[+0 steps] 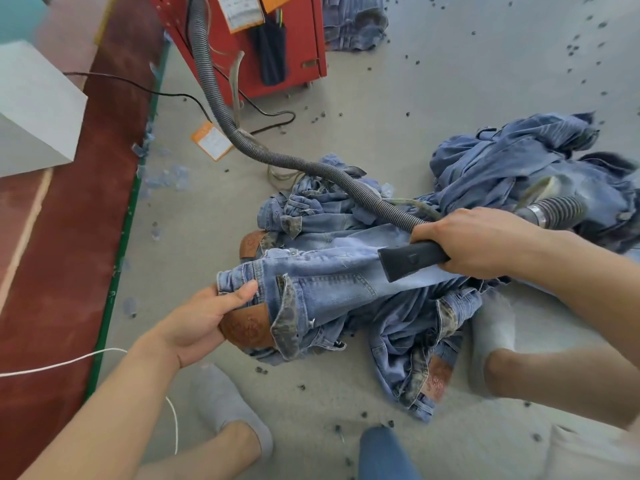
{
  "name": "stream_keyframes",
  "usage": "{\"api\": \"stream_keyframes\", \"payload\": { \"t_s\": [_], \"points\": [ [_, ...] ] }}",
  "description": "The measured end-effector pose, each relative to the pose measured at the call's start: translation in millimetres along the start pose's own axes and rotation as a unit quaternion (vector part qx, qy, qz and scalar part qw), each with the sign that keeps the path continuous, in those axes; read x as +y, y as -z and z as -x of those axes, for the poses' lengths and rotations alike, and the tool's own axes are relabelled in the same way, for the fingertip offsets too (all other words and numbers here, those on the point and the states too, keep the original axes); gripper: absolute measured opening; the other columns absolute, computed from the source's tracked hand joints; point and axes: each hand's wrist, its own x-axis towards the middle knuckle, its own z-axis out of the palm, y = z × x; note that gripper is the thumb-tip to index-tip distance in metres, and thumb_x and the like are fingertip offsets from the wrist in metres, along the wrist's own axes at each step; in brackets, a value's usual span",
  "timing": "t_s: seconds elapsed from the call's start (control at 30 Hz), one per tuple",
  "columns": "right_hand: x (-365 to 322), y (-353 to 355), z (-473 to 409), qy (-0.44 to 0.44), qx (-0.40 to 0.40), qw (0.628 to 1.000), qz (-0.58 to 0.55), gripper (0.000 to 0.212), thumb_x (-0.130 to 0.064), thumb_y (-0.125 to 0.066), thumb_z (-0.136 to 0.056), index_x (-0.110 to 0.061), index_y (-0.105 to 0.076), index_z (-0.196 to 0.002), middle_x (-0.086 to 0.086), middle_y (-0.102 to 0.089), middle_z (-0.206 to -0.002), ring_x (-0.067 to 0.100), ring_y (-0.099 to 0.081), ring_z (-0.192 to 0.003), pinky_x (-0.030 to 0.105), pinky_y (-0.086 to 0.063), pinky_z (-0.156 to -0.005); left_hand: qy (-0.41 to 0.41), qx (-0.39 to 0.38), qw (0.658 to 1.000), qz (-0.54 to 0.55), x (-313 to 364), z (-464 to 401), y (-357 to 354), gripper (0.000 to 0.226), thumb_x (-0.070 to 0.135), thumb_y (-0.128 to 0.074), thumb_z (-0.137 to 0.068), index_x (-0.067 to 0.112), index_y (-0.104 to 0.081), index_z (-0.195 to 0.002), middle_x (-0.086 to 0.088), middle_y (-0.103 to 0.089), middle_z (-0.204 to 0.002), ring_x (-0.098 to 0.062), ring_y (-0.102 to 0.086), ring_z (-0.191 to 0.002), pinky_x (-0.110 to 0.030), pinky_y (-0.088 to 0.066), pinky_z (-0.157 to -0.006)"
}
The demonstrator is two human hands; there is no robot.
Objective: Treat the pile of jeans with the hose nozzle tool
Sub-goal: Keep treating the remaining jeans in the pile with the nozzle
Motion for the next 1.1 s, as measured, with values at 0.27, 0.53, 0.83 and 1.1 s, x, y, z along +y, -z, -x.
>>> {"api": "stream_keyframes", "payload": {
  "t_s": [0.27,0.53,0.83,1.1],
  "points": [
    [2.2,10.8,-7.6,-0.002,0.014,1.000,-0.023,0.032,-0.019,-0.059,-0.089,-0.042,-0.053,-0.110,-0.013,-0.056,-0.076,0.006,-0.052,-0.067,0.036,-0.049,-0.059,-0.041,-0.018,0.998,-0.054,-1.6,9.2,2.0,0.043,0.015,-0.060,-0.091,0.007,-0.064,-0.133,-0.017,-0.072,-0.126,-0.029,-0.071,-0.114,-0.033,-0.061,-0.086],
    [-42.1,28.9,-18.6,0.083,0.010,0.991,-0.101,0.026,-0.030,-0.065,-0.081,-0.039,-0.063,-0.106,-0.015,-0.063,-0.078,0.004,-0.056,-0.072,0.037,-0.054,-0.067,-0.066,-0.022,0.992,-0.105,-2.8,10.0,2.5,0.036,0.018,-0.066,-0.086,0.018,-0.075,-0.120,-0.009,-0.074,-0.126,-0.023,-0.068,-0.120,-0.032,-0.056,-0.099],
    [-14.7,51.0,-18.6,0.024,-0.018,0.996,-0.081,0.025,-0.014,-0.071,-0.083,-0.032,-0.063,-0.098,-0.012,-0.062,-0.075,0.006,-0.057,-0.071,0.032,-0.046,-0.064,-0.105,-0.049,0.982,-0.151,0.1,15.2,6.2,0.032,0.019,-0.067,-0.091,0.035,-0.076,-0.118,-0.005,-0.074,-0.124,-0.021,-0.070,-0.117,-0.025,-0.056,-0.091],
    [-62.2,48.2,-19.8,0.112,0.028,0.987,-0.111,0.021,-0.027,-0.070,-0.087,-0.036,-0.064,-0.105,-0.016,-0.063,-0.079,0.000,-0.055,-0.070,0.026,-0.039,-0.058,-0.094,-0.044,0.982,-0.158,-0.6,13.9,6.5,0.042,0.040,-0.078,-0.078,0.035,-0.075,-0.119,-0.006,-0.075,-0.124,-0.023,-0.070,-0.117,-0.027,-0.057,-0.092]
  ]
}}
